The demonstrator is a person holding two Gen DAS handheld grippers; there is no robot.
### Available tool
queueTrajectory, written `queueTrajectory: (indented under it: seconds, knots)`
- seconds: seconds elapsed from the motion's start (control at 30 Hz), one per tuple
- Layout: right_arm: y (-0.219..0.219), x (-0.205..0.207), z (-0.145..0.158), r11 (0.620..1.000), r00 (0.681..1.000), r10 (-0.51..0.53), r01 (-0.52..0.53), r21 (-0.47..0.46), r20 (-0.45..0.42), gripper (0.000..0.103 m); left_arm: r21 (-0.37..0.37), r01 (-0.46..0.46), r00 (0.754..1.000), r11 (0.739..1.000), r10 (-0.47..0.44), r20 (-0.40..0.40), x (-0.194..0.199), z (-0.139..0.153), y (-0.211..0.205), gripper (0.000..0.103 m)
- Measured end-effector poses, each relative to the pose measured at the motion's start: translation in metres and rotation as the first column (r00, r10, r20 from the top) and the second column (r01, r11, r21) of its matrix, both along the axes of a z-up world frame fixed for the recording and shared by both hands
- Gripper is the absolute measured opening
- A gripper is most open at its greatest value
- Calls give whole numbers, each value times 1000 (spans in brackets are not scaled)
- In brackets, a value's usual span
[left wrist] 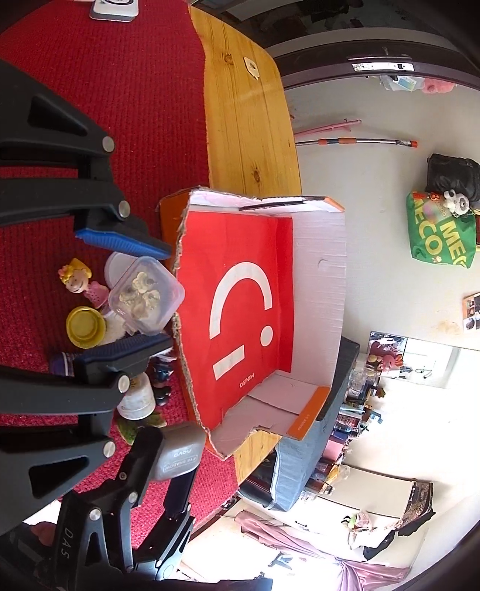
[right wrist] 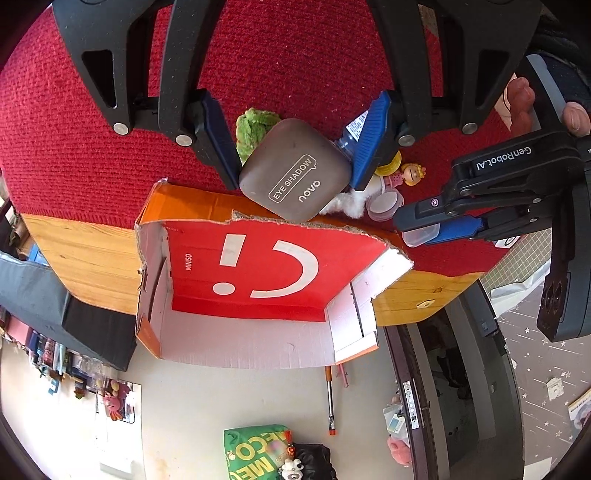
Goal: Organize objects
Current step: 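Carry both held items over the cardboard box wall onto the red sheet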
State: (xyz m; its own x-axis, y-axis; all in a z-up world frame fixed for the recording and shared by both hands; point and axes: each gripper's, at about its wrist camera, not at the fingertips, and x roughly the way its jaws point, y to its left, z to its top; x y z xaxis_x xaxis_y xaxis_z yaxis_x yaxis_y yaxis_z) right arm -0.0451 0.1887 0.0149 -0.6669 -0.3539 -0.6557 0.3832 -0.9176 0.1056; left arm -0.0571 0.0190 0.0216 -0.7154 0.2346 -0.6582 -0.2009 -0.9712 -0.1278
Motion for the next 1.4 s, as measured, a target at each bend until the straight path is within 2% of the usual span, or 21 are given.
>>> queueTrajectory:
  seconds: [0.43,0.77,1.1,1.4]
  knots:
    - [2,-41,11,1000,1000,1,-1,-9,23,59,-10,7,1000,1000,-7,26,-45,7,6,44]
    - [5,-80,9,1000,997,-12,13,-10,80,59,-38,18,998,999,-15,62,-87,7,13,44]
    - [2,-116,-5,1000,989,-26,25,10,146,59,-51,38,990,998,-31,139,-118,-11,20,44]
    - [4,-132,-22,999,980,-47,42,30,192,59,-52,32,980,998,-21,200,-133,-29,16,44]
